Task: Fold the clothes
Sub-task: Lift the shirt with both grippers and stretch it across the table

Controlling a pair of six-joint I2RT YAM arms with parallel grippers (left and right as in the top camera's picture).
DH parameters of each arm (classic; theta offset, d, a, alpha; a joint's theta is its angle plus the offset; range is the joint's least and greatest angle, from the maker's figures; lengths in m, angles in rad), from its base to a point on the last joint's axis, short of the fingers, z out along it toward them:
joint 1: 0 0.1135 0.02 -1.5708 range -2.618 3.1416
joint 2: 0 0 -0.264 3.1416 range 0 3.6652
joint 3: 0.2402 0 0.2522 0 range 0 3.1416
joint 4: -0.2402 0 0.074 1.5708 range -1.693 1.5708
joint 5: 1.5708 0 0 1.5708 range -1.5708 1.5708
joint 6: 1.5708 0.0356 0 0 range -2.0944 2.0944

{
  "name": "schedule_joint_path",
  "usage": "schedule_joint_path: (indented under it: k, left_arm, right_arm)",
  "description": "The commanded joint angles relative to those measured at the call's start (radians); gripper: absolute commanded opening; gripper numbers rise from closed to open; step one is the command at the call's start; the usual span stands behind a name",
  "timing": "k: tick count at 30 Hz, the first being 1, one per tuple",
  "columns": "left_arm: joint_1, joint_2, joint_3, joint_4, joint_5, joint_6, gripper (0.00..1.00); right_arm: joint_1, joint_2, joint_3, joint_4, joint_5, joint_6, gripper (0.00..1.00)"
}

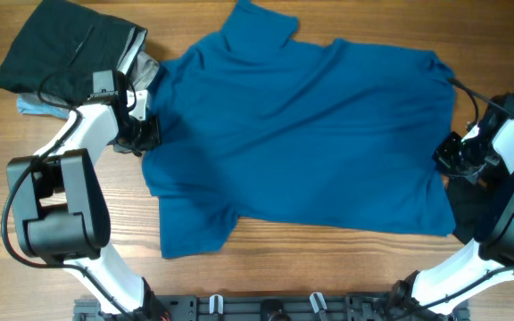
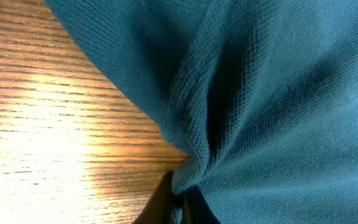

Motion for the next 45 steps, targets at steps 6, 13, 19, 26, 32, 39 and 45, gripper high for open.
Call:
schedule_joint_path:
  k: [6,13,19,26,32,39,45]
  left_arm:
    - [0.022,-0.127,0.129,-0.204,0.005,-0.053,0.04]
    - [0.121,-0.35,0.241,-0.327,0.005,-0.124,0.04]
    - [0.194,-0.556,0.242,-0.323,0.003,-0.123,0.04]
    - [0.262,-0.737,0.242,-0.241,0.001,-0.127,0.04]
    - [0.261,-0.829,0.247,-0.192,0.042,-0.127,0.04]
    - [0.261,-0.897,0.343,-0.206,0.065,-0.153,0.04]
    - [0.261,-0.943,0.431,-0.29,0.003,-0.153,0.04]
  right_arm:
    - [0.003,-0.095,0.18,-0.215,-0.249,-0.152,0.04]
    - [-0.006,-0.296,0.336,-0.348,-0.14,-0.073,0.04]
    - [-0.006,-0.4,0.397,-0.356,-0.114,-0.064,0.04]
    - [-0.006,-0.415,0.452,-0.323,-0.249,-0.139,0.04]
    - [-0.006,-0.441,0.507,-0.351,-0.283,-0.134,0.04]
    - [-0.006,-0.584,0.571,-0.465,-0.206,-0.024,0.04]
    - [-0.006,-0.681,0.652,-0.57,-0.139,-0.021,0.04]
